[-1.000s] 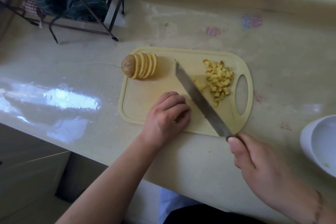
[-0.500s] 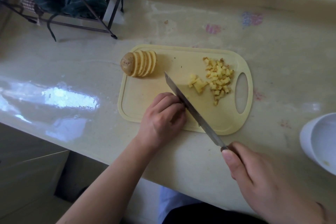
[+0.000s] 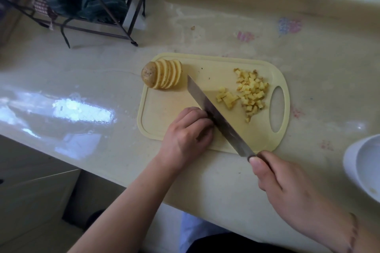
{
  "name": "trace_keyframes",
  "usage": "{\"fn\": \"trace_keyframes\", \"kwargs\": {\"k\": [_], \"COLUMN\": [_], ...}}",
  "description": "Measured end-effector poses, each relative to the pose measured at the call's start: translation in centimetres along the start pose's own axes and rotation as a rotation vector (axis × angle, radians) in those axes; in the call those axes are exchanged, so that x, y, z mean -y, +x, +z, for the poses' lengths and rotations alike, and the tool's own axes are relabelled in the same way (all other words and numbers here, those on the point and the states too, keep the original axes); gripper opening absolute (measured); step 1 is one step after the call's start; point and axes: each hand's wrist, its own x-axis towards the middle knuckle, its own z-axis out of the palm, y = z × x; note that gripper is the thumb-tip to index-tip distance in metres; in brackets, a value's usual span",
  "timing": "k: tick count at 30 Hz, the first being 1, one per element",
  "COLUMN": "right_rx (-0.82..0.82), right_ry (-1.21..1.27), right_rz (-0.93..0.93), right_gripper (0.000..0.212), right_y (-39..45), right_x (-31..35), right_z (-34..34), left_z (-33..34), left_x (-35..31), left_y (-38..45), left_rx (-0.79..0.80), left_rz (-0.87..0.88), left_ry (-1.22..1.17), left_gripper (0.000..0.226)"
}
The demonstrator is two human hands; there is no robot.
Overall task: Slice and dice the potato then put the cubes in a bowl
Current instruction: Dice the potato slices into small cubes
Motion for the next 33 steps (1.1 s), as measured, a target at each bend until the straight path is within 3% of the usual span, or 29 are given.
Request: {"fn": "trace_keyframes", "kwargs": {"k": [7, 15, 20, 25, 27, 30, 31, 33], "right_rx": [0.049, 0.137, 0.028, -0.078, -0.093, -0.145, -0.16, -0.171], "right_ry": [0.323, 0.553, 0.227, 0.011, -0.128, -0.447, -0.541, -0.652], "right_rz": [0.257, 0.291, 0.037, -0.016, -0.024, -0.064, -0.09, -0.12], "right_gripper": [0.045, 0.04, 0.049, 0.044, 0.036, 0.036, 0.037, 0.037], "right_y": [1.4, 0.3, -0.5, -0.9, -0.9, -0.9, -0.8, -0.6], "right_x": [-1.8, -0.9, -1.1, -0.2, -0.1, -0.6, -0.8, -1.2], "right_z": [-3.6, -4.1, -5.5, -6.5, -6.7, -6.5, -6.3, -5.9], "left_z": [-0.5, 0.7, 2.6, 1.8, 0.5, -1.8, -2.5, -3.6], "left_x": [0.0, 0.3, -0.3, -0.3, -0.6, -0.9, -1.0, -1.9], "left_y": [-0.3, 2.9, 6.4, 5.0, 3.8, 3.3, 3.5, 3.9], "left_rx": [0.021, 0.057, 0.05, -0.008, -0.17, -0.564, -0.663, -0.672], "left_rz": [-0.054, 0.034, 0.049, -0.035, -0.187, -0.637, -0.689, -0.516], "left_ry": [0.161, 0.075, -0.031, -0.08, -0.056, -0.141, -0.183, -0.186], "left_gripper": [0.007, 0.005, 0.015, 0.023, 0.029, 0.037, 0.039, 0.031]}}
